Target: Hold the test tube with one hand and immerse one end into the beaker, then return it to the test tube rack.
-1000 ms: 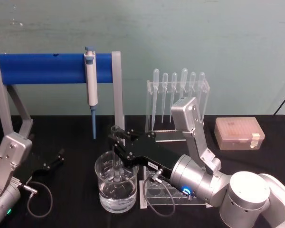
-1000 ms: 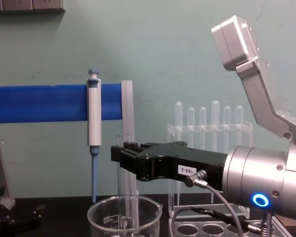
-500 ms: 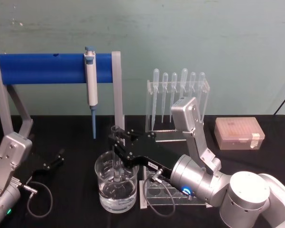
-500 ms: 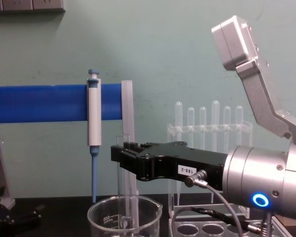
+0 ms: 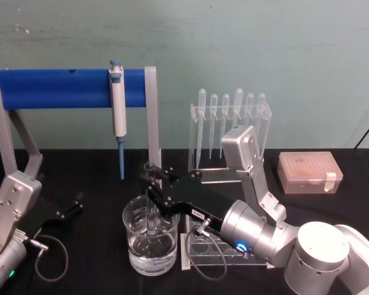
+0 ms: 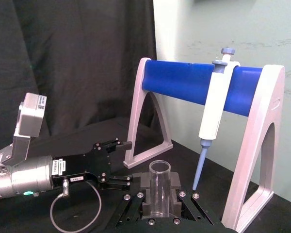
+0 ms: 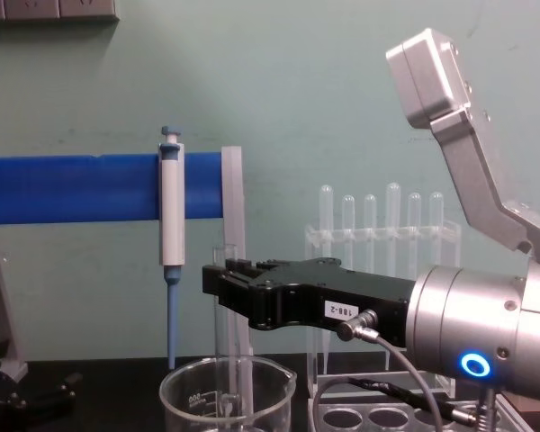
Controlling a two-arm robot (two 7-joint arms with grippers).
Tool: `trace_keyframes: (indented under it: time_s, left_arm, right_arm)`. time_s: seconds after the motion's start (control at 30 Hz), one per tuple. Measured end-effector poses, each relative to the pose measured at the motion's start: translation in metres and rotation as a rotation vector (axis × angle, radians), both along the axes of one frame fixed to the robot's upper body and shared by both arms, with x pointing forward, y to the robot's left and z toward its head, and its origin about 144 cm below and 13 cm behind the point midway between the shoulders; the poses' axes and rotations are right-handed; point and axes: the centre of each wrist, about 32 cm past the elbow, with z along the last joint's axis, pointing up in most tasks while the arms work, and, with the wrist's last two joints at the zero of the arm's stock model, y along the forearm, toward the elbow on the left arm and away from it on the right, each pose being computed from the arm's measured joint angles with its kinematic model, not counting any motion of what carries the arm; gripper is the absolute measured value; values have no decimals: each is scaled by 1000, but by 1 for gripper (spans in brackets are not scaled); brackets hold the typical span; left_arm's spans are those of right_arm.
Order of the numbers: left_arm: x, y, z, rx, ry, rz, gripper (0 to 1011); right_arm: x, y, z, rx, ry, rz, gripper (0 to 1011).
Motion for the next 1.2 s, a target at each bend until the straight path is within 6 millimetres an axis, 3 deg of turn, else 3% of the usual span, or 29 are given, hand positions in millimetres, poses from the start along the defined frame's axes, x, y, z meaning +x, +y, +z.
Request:
trace_keyframes:
  time_s: [1.2]
  left_arm:
    - [0, 0, 0, 0, 0, 0, 1000]
  right_arm:
    - [0, 0, 0, 0, 0, 0, 226]
